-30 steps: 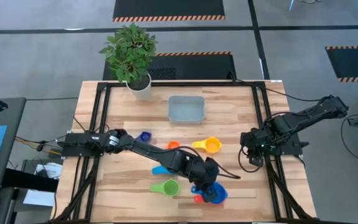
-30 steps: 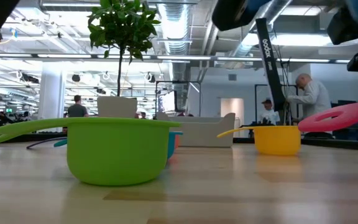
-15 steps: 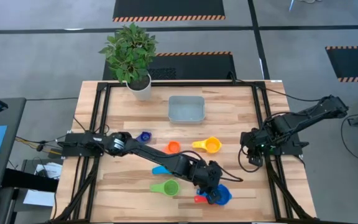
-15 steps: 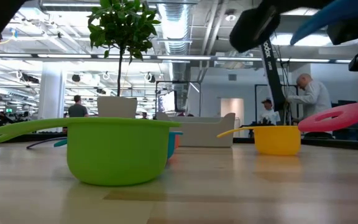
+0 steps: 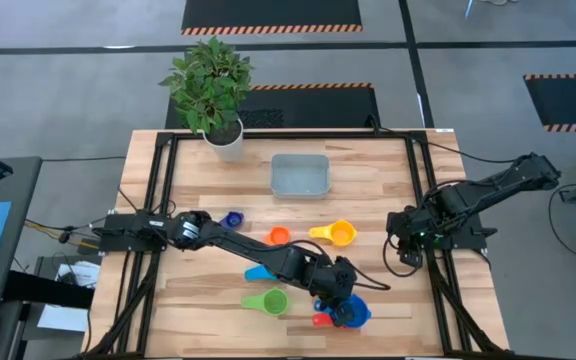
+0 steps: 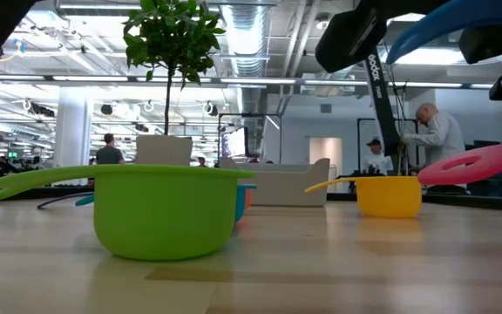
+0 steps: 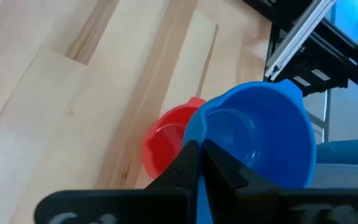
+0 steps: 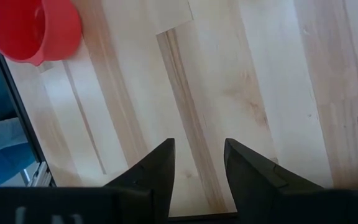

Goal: Nest measuring cups in basket
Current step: Stack the blue measuring cup on top of the red measuring cup

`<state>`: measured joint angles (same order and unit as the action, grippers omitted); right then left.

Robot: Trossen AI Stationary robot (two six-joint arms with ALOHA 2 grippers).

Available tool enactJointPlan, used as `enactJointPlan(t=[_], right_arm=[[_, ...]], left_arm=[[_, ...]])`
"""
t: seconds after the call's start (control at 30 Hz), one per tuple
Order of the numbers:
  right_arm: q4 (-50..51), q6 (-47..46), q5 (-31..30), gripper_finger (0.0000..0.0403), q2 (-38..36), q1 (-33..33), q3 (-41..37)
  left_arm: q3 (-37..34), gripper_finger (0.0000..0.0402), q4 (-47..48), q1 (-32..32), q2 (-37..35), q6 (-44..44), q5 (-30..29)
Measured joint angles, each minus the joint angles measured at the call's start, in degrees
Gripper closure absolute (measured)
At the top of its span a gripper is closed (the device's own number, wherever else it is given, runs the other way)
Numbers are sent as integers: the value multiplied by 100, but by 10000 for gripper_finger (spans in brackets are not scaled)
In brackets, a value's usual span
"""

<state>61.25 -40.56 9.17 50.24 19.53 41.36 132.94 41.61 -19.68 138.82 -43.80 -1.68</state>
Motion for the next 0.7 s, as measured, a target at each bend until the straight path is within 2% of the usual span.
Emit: enactJointPlan(t=[0.1, 0.27, 0.7], right_arm=[[0, 0, 0, 241, 0, 0, 0], [2, 0, 0, 235, 0, 0, 0], [2, 0, 2, 232, 0, 0, 0]], left_arm=[[-2, 401, -5, 0, 0, 3, -62], [-4, 398, -14, 0, 0, 31, 290], [-4, 365, -35, 93, 0, 49, 233]])
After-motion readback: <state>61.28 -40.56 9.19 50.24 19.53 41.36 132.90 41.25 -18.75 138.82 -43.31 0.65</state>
